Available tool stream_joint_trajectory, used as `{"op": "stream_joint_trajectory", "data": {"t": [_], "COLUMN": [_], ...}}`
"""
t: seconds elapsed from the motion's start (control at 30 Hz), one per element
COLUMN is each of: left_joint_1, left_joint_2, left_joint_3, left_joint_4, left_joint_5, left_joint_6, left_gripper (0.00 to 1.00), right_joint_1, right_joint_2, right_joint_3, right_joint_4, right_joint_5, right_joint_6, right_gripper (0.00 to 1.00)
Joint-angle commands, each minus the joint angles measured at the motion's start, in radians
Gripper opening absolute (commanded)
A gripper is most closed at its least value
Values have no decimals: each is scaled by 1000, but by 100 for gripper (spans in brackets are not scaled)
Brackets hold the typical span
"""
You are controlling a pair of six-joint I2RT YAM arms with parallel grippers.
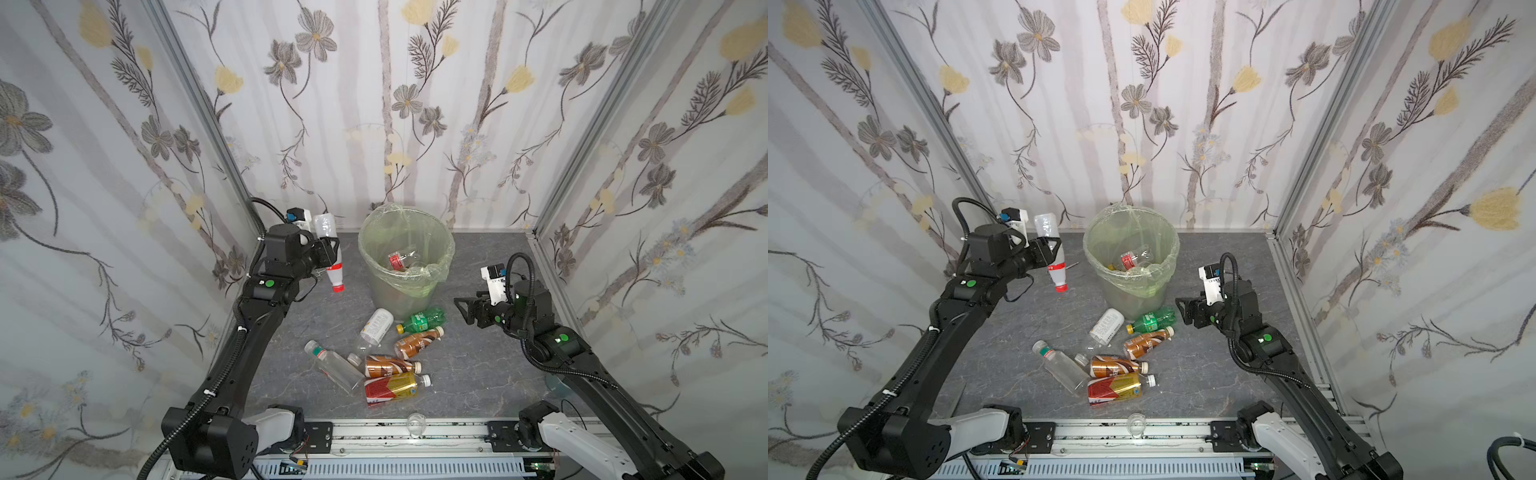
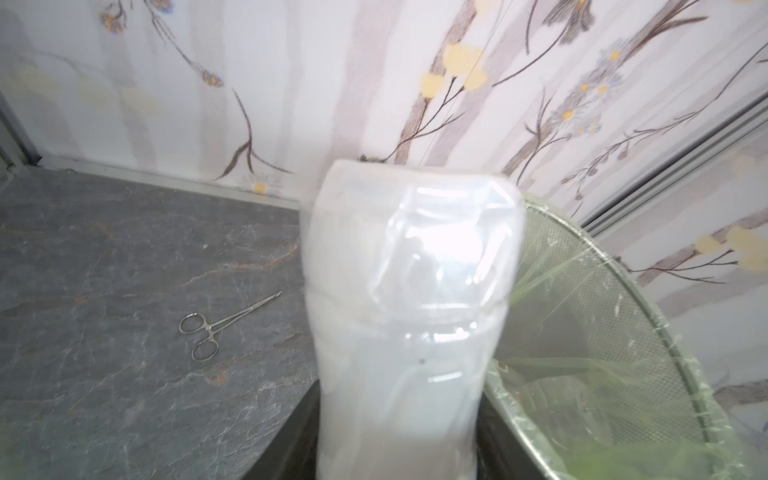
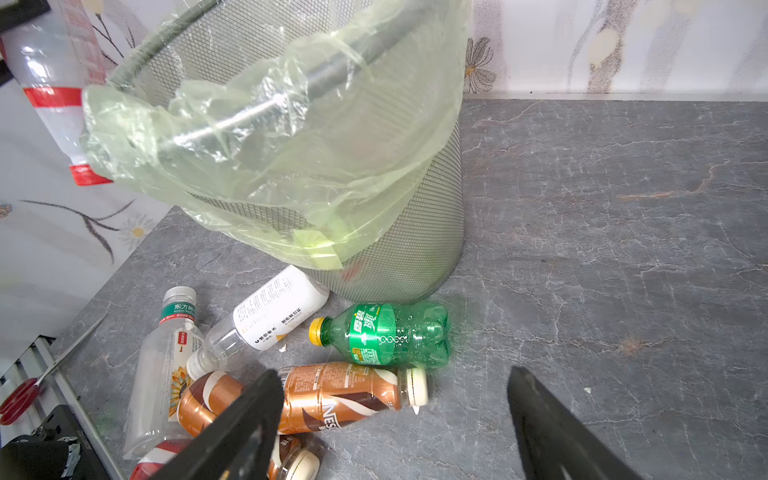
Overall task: Put the plastic bottles in the bin
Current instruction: 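Lift the white bottle with the left gripper up over the bin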
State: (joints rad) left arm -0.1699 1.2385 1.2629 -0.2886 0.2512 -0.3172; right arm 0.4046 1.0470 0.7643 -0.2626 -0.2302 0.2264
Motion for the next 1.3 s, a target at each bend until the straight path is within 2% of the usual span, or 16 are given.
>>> {"op": "stream_joint_trajectory", "data": {"t": [0.0, 0.3, 0.53, 0.73, 1.0, 1.27], "left_joint_1": [1, -10, -60, -112, -166, -197], "left_joint_2": [16, 123, 231, 320, 391, 395], "left_joint_3": [84, 297, 436, 492, 482, 366], "left_joint_4": [17, 25, 43, 107, 219, 305], "left_joint_5": [52, 103, 111, 114, 109, 63], "left_joint_6": [-2, -12, 12, 34, 43, 107], "left_gripper": [51, 50, 50, 50, 50, 55], "right_joint_1": [0, 1, 0, 1, 0, 1], "right_joint_2": [-6, -20, -37, -59, -82, -87], "right_joint_3": [-3, -36, -39, -49, -55, -59], "right_joint_4": [32, 37, 29, 24, 13, 16], "right_joint_5": [-12, -19, -23, -25, -16, -11], "right_joint_6": [-3, 6, 13, 21, 31, 33], "right_gripper": [85, 85, 85, 85, 85, 86]}}
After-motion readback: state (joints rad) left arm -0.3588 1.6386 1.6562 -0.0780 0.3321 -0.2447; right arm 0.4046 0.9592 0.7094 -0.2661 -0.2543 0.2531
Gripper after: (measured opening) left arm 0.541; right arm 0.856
